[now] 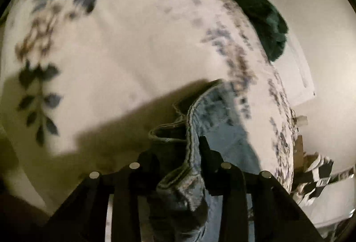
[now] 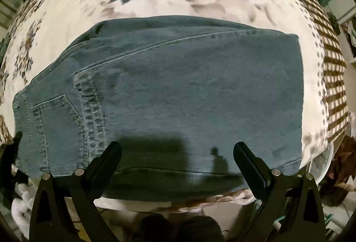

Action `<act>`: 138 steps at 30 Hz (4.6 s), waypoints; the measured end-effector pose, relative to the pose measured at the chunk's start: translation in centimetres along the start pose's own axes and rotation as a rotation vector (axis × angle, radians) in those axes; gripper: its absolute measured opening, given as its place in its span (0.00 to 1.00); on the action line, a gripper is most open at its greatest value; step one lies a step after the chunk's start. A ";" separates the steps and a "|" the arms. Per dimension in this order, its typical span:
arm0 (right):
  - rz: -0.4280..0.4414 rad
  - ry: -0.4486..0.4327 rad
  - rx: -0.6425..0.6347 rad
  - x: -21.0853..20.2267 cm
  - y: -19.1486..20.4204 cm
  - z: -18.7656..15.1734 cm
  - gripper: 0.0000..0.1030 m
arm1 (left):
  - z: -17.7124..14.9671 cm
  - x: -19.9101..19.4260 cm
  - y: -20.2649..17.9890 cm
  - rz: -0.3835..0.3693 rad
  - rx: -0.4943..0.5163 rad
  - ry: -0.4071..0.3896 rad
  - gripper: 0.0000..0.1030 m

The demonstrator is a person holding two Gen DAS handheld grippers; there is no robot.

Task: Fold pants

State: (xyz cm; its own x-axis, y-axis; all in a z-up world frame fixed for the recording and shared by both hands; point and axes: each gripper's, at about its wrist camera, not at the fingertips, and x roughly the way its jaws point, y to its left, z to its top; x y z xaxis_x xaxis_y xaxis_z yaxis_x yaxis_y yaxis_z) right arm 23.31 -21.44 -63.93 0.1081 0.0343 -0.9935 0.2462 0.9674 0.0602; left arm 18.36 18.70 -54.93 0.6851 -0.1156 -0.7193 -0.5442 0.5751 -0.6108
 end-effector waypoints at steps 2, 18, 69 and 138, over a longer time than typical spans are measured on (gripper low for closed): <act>0.004 -0.003 0.021 0.0 -1.1 -0.3 0.99 | 0.1 -1.6 -2.1 -0.031 0.049 -0.026 0.27; 0.032 -0.058 0.341 -2.7 -19.5 -4.7 0.99 | -13.6 -7.9 -23.8 -0.362 0.561 0.052 0.17; 0.495 -0.188 0.172 -5.5 -19.8 5.0 0.07 | -15.7 4.0 -21.0 0.184 0.704 0.359 0.84; 0.579 0.047 0.877 2.2 -39.7 -8.1 0.54 | -25.4 9.6 -21.8 0.177 0.842 0.599 1.00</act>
State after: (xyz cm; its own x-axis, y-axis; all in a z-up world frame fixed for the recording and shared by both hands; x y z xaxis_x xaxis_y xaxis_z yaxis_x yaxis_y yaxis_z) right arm 6.00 -57.77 -69.25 0.3992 0.4612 -0.7924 0.7817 0.2804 0.5570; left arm 24.49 -15.50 -56.88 0.1512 -0.2243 -0.9627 0.0574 0.9743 -0.2180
